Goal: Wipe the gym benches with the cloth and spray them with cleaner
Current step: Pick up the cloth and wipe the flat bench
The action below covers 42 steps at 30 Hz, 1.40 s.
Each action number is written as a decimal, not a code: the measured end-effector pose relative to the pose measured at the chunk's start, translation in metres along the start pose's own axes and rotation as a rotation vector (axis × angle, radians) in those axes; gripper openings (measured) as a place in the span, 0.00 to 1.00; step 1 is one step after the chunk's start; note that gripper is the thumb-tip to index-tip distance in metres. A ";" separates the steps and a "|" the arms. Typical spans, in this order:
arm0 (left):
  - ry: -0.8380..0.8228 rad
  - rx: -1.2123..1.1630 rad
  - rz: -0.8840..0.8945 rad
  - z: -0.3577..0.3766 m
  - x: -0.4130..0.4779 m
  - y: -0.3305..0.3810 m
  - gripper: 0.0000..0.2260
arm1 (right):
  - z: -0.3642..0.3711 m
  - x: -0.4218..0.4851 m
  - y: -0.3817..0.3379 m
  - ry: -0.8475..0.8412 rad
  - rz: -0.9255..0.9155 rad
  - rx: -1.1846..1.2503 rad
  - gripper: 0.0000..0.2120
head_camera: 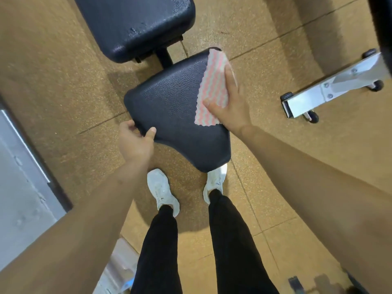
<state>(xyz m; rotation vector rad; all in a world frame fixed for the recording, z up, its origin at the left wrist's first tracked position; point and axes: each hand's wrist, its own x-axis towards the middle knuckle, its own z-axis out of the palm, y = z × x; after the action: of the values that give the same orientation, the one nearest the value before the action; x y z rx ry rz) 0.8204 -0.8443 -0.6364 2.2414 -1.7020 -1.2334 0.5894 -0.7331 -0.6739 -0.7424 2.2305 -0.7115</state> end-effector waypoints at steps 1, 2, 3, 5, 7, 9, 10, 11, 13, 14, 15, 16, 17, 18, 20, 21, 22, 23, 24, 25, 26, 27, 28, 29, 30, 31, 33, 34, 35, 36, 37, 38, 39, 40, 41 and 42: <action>-0.001 -0.001 -0.006 0.000 0.000 0.000 0.24 | 0.007 -0.013 0.004 -0.004 0.027 0.028 0.50; -0.006 -0.002 -0.011 0.000 -0.001 0.000 0.24 | 0.013 -0.025 0.006 -0.007 0.047 0.056 0.51; -0.012 0.000 -0.010 0.000 0.000 0.000 0.23 | 0.019 -0.037 0.008 -0.004 0.059 0.078 0.51; -0.022 0.031 0.003 -0.002 0.002 0.000 0.23 | 0.027 -0.058 0.011 0.011 0.060 0.094 0.52; -0.026 0.064 0.008 -0.005 0.002 0.002 0.23 | 0.031 -0.076 0.013 0.009 0.060 0.107 0.52; -0.039 0.071 0.011 -0.007 0.000 0.003 0.22 | 0.034 -0.092 0.014 -0.009 0.099 0.137 0.52; -0.050 0.073 0.011 -0.007 -0.001 0.005 0.22 | 0.034 -0.100 0.014 -0.009 0.124 0.152 0.52; -0.065 0.073 0.005 -0.009 -0.001 0.006 0.23 | 0.034 -0.107 0.014 -0.002 0.150 0.170 0.52; -0.104 0.069 0.006 -0.012 0.002 0.006 0.22 | 0.037 -0.121 0.011 0.033 0.202 0.200 0.51; -0.123 0.077 0.016 -0.015 0.005 0.006 0.22 | 0.041 -0.127 0.010 0.059 0.232 0.212 0.50; -0.142 0.088 0.029 -0.017 0.007 0.006 0.21 | 0.046 -0.132 0.009 0.089 0.268 0.219 0.49; -0.160 0.099 0.041 -0.020 0.010 0.005 0.21 | 0.052 -0.136 0.007 0.121 0.309 0.227 0.49; -0.181 0.109 0.052 -0.022 0.013 0.005 0.21 | 0.058 -0.141 0.005 0.154 0.351 0.241 0.49; -0.205 0.124 0.063 -0.024 0.016 0.004 0.21 | 0.064 -0.145 0.002 0.191 0.388 0.255 0.48; -0.249 0.149 0.071 -0.027 0.024 0.004 0.22 | 0.078 -0.154 -0.010 0.263 0.452 0.278 0.48; -0.271 0.154 0.071 -0.029 0.027 0.004 0.22 | 0.086 -0.159 -0.019 0.289 0.496 0.289 0.48; -0.297 0.155 0.075 -0.032 0.030 0.004 0.22 | 0.095 -0.163 -0.028 0.310 0.547 0.301 0.49; -0.323 0.154 0.083 -0.033 0.033 0.002 0.22 | 0.104 -0.167 -0.038 0.338 0.593 0.324 0.49; -0.354 0.153 0.086 -0.035 0.036 0.000 0.22 | 0.112 -0.169 -0.047 0.375 0.629 0.353 0.49; -0.385 0.158 0.089 -0.037 0.038 -0.002 0.21 | 0.118 -0.170 -0.054 0.424 0.658 0.395 0.49; -0.415 0.168 0.088 -0.039 0.040 -0.003 0.19 | 0.123 -0.171 -0.061 0.473 0.684 0.438 0.49; -0.439 0.170 0.082 -0.040 0.043 -0.006 0.18 | 0.127 -0.170 -0.066 0.507 0.715 0.492 0.50; -0.462 0.157 0.069 -0.041 0.045 -0.009 0.16 | 0.129 -0.170 -0.071 0.521 0.755 0.544 0.50; -0.486 0.134 0.050 -0.041 0.047 -0.014 0.14 | 0.131 -0.169 -0.075 0.535 0.789 0.598 0.51; -0.506 0.112 0.025 -0.042 0.048 -0.018 0.13 | 0.134 -0.170 -0.079 0.538 0.816 0.654 0.52; -0.528 0.101 -0.003 -0.042 0.048 -0.022 0.11 | 0.135 -0.171 -0.084 0.535 0.835 0.717 0.53; -0.573 0.101 -0.045 -0.043 0.038 -0.027 0.08 | 0.138 -0.176 -0.087 0.530 0.852 0.811 0.55; -0.604 0.102 -0.062 -0.042 0.030 -0.027 0.07 | 0.136 -0.180 -0.088 0.520 0.864 0.804 0.52; -0.641 0.090 -0.092 -0.040 0.020 -0.029 0.06 | 0.132 -0.186 -0.087 0.505 0.883 0.762 0.47; -0.676 0.087 -0.151 -0.037 0.009 -0.030 0.06 | 0.128 -0.193 -0.083 0.498 0.890 0.697 0.41; -0.717 0.073 -0.228 -0.033 -0.002 -0.030 0.05 | 0.123 -0.200 -0.079 0.504 0.877 0.610 0.34; -0.775 0.046 -0.329 -0.030 -0.013 -0.029 0.10 | 0.118 -0.206 -0.075 0.514 0.841 0.496 0.28; -0.850 0.002 -0.437 -0.023 -0.023 -0.032 0.17 | 0.115 -0.212 -0.068 0.522 0.781 0.376 0.24; -0.930 -0.042 -0.514 -0.019 -0.033 -0.032 0.22 | 0.111 -0.216 -0.061 0.524 0.709 0.260 0.21; -1.003 -0.085 -0.556 -0.015 -0.041 -0.030 0.23 | 0.107 -0.220 -0.056 0.525 0.626 0.160 0.20; -1.053 -0.142 -0.585 -0.009 -0.049 -0.026 0.20 | 0.104 -0.222 -0.050 0.512 0.537 0.067 0.20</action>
<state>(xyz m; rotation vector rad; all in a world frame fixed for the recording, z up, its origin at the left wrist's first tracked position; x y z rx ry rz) 0.8435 -0.7972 -0.6167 2.1783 -0.9694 -2.9152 0.8169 -0.6478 -0.6128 0.1084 2.6742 -0.7497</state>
